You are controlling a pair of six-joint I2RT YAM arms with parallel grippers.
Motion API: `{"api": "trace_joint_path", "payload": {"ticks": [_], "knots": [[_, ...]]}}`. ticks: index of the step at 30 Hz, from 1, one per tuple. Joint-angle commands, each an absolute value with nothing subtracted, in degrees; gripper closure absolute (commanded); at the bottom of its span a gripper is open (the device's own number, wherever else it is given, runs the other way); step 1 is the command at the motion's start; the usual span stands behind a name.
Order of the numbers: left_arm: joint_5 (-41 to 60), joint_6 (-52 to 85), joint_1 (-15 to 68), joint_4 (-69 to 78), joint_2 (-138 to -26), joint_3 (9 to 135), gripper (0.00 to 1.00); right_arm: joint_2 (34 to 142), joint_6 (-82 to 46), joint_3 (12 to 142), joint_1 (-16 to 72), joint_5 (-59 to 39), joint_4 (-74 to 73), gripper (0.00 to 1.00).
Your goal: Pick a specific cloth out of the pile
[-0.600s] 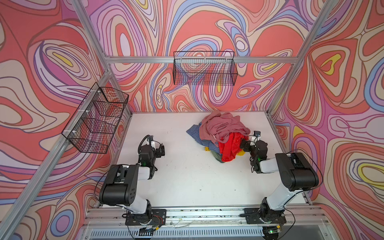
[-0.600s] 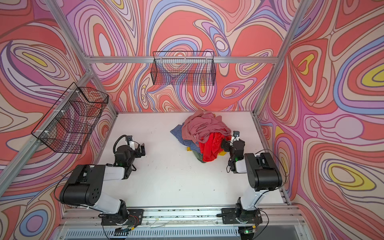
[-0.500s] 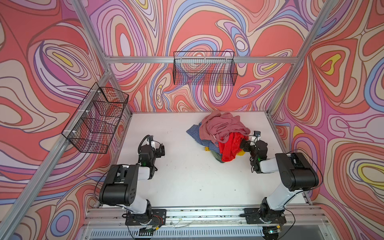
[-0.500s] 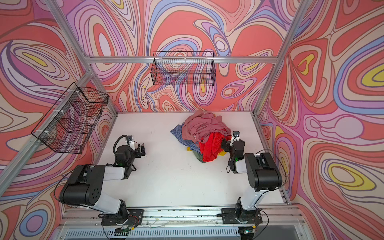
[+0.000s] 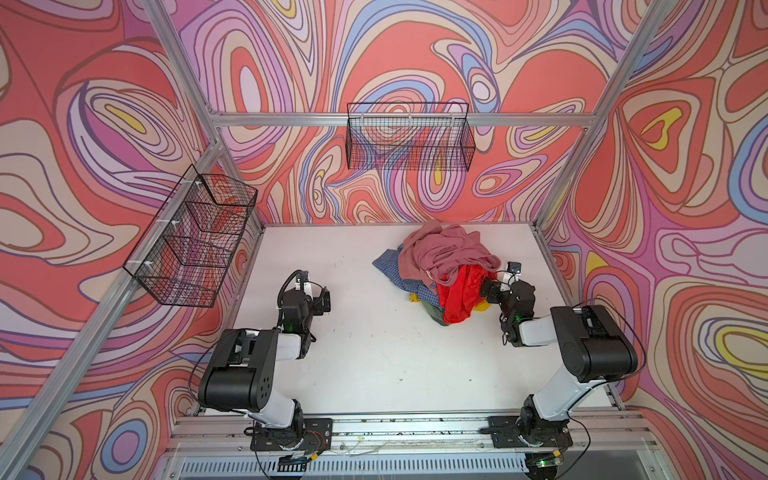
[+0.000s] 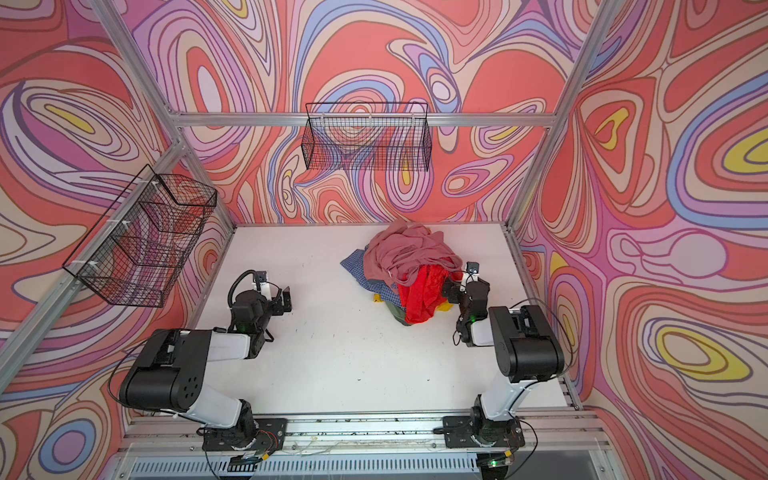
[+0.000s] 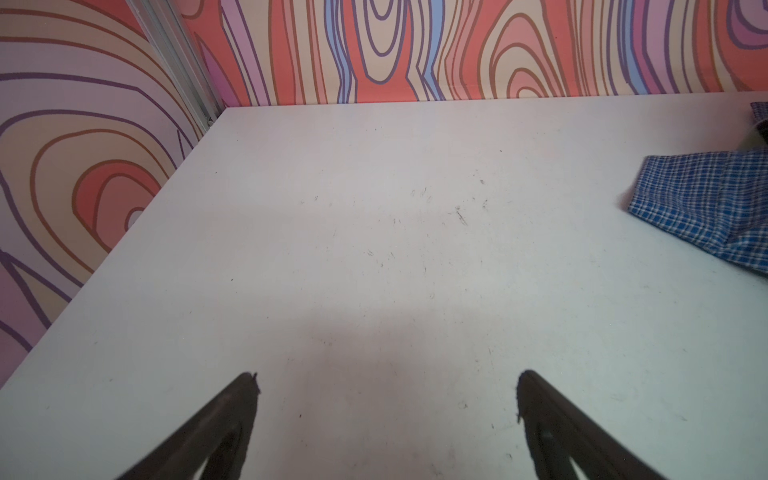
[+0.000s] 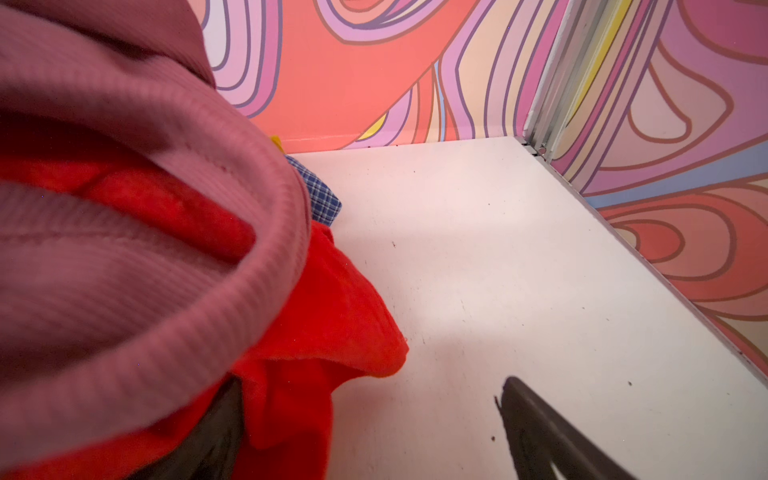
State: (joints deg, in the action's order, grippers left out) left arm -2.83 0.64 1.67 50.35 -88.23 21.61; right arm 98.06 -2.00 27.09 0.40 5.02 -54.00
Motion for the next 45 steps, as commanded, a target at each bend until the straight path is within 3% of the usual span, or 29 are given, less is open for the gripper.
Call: {"api": "trace_joint_path", "payload": {"ticks": [1,20,23,25,27,32,39,45], "knots": [[-3.2,-0.3,1.8,51.2,-88.3,21.3,0.00,98.6,-1.7,27.0,0.3,4.9,-54.5,0.02],[-2.5,0.2,1.1,50.4,-88.2,21.8,0.00,98.5,-1.8,27.0,0.2,4.9,-54.6,0.02],[-5.4,1.1,1.3,43.5,-84.9,24.4,0.00,97.5,-3.5,26.6,0.1,7.3,-54.4,0.02],[-9.8,1.9,2.1,29.9,-80.8,30.7,0.00,93.6,-4.2,27.6,0.0,8.9,-48.9,0.02],[-11.4,6.0,2.3,19.0,-77.1,36.2,0.00,87.9,-8.1,32.3,-1.0,8.3,-32.9,0.02],[-6.0,16.1,2.8,16.9,-70.8,35.8,0.00,77.7,-17.6,38.7,-2.6,2.5,-10.2,0.06],[-5.0,21.2,9.2,18.0,-68.0,31.5,0.03,71.8,-26.8,37.1,-4.0,-4.1,1.1,0.15],[-4.1,22.8,12.9,19.4,-68.8,30.1,0.04,71.0,-34.9,30.6,-4.1,-11.7,-0.3,0.27]]}}
